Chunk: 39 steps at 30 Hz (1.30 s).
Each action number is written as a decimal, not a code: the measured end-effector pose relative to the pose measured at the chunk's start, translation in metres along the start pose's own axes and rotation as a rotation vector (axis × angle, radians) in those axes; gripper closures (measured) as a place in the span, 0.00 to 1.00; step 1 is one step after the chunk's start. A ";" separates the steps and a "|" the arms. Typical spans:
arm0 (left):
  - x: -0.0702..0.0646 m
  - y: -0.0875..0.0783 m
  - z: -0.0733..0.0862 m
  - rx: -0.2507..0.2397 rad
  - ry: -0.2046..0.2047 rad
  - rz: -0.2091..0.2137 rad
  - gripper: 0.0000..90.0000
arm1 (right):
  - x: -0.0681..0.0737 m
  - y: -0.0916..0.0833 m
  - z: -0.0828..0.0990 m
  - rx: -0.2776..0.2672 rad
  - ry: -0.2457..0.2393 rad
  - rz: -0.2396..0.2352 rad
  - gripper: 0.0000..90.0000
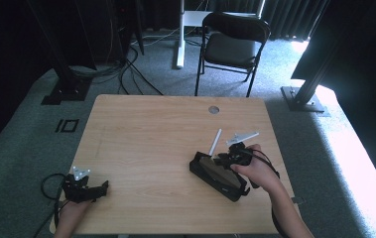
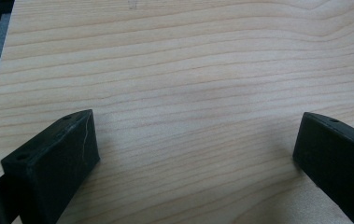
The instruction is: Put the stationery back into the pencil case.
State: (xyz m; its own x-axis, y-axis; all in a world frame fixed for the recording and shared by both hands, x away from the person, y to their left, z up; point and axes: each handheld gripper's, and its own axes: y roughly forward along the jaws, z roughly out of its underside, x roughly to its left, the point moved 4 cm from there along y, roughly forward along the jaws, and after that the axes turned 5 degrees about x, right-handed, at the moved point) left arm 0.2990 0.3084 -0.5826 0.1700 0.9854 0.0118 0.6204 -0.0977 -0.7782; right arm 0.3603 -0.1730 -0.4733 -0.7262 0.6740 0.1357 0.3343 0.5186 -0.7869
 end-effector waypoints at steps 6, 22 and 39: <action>0.000 0.000 0.000 0.000 0.000 0.000 0.00 | 0.003 0.010 0.004 0.032 -0.009 -0.016 0.76; 0.000 0.000 0.000 0.000 0.000 0.000 0.00 | 0.009 0.042 0.009 0.124 -0.024 -0.023 0.76; 0.000 0.000 0.000 0.000 0.000 0.000 0.00 | 0.009 0.058 0.011 0.169 -0.023 -0.025 0.74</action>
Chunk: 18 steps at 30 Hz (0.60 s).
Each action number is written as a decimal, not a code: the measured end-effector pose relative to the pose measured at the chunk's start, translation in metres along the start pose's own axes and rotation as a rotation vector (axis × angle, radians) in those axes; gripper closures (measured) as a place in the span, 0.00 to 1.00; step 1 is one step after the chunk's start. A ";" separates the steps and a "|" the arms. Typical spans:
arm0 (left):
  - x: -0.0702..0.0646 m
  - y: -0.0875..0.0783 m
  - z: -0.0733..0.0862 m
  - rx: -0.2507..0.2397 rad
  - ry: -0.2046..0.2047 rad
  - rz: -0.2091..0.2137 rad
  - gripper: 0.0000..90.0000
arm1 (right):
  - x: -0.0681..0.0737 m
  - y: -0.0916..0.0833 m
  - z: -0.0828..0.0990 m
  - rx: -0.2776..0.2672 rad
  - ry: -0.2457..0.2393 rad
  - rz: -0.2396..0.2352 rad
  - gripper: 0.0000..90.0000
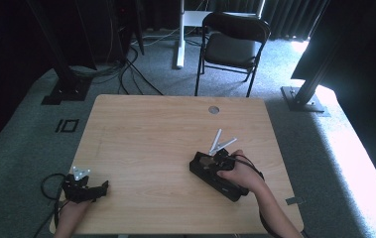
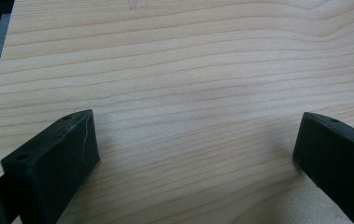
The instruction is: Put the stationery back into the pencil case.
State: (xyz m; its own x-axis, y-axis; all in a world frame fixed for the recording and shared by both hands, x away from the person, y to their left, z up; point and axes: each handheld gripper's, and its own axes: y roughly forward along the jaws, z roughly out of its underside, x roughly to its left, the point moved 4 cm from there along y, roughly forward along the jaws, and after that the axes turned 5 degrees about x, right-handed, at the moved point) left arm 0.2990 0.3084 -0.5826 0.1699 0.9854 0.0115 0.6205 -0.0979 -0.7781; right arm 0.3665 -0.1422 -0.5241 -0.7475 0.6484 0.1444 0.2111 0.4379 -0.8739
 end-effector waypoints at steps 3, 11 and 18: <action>0.000 0.000 0.000 0.000 0.000 0.000 0.00 | 0.000 -0.003 -0.001 -0.010 0.001 -0.007 0.72; 0.000 0.000 0.000 0.000 0.000 0.000 0.00 | 0.002 -0.027 -0.005 -0.073 -0.010 -0.001 0.73; 0.000 0.000 0.000 0.000 0.000 0.000 0.00 | -0.012 -0.048 -0.007 -0.186 0.045 0.044 0.68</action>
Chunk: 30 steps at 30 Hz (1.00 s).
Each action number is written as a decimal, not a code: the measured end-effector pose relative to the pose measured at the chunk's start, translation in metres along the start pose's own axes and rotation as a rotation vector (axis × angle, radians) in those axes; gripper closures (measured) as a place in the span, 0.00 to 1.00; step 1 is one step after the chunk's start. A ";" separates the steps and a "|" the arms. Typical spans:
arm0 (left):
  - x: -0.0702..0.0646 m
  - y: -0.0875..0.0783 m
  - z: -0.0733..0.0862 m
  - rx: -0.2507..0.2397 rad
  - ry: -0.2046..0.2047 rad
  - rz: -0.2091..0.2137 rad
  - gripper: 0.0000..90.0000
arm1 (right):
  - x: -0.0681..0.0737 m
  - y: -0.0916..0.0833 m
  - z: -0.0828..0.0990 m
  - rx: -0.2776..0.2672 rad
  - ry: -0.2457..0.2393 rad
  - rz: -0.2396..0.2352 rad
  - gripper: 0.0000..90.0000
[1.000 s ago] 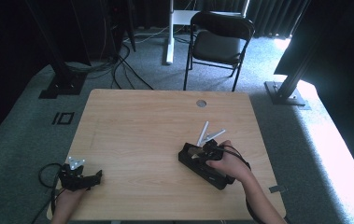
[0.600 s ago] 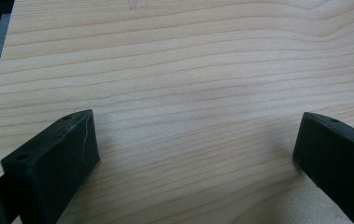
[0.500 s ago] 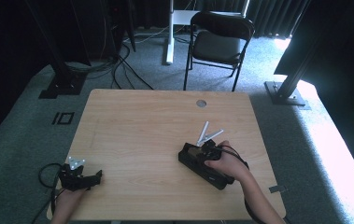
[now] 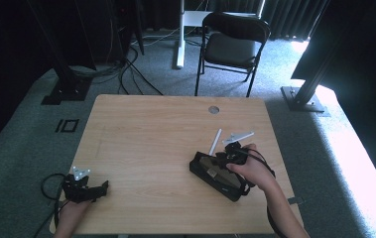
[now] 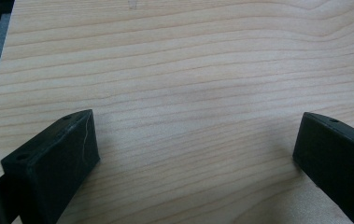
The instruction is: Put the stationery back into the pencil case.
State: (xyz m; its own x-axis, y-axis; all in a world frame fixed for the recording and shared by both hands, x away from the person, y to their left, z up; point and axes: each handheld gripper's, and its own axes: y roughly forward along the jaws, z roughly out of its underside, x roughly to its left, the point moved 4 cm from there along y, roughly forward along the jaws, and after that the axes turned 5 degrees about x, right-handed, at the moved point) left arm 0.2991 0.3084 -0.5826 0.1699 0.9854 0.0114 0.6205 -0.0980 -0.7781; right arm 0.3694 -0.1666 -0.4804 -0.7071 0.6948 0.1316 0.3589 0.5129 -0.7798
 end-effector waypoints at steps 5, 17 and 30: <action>0.000 0.000 0.000 0.000 0.000 0.000 0.00 | -0.015 -0.005 -0.002 -0.047 0.064 0.039 0.68; 0.000 0.000 0.000 0.000 0.000 0.000 0.00 | -0.053 0.007 -0.004 -0.073 0.172 0.126 0.63; 0.000 0.000 0.000 0.000 0.000 0.000 0.00 | -0.092 0.048 -0.025 -0.058 0.339 0.206 0.59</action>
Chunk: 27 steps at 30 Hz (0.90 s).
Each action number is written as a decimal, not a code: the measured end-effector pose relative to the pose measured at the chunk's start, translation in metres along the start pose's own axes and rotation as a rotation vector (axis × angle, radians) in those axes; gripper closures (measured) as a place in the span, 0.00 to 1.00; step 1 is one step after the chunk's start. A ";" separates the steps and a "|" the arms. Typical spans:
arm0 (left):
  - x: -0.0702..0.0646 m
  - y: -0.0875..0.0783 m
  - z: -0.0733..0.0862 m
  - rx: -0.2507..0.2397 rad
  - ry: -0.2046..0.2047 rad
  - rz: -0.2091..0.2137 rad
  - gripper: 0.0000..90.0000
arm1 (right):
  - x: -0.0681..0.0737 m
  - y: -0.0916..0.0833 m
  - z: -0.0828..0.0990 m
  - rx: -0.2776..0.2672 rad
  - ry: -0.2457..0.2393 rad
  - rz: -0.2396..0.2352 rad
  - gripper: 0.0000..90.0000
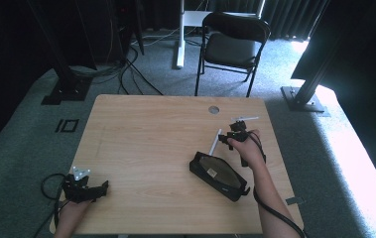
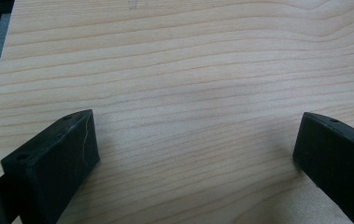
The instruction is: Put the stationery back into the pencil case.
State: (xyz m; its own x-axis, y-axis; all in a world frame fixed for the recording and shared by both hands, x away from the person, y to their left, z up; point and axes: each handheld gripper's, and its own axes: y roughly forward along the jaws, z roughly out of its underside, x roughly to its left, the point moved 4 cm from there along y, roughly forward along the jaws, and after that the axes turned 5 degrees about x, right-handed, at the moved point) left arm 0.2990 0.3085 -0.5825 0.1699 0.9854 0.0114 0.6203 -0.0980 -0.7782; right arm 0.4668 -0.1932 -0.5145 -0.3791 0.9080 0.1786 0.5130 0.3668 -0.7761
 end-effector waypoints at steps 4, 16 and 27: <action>0.000 0.000 0.000 0.000 0.000 0.000 0.00 | 0.000 0.016 -0.001 0.025 0.023 0.012 0.59; 0.000 0.000 0.000 0.000 0.000 0.000 0.00 | 0.001 0.045 -0.005 0.064 0.078 0.048 0.60; 0.000 0.000 0.000 0.000 0.000 0.000 0.00 | 0.004 0.058 -0.001 0.118 0.046 0.066 0.63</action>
State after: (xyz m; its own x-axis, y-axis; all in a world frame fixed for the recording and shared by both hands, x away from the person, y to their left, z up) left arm 0.2990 0.3085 -0.5825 0.1701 0.9854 0.0113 0.6202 -0.0982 -0.7782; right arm 0.4960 -0.1681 -0.5585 -0.3104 0.9387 0.1502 0.4402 0.2820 -0.8525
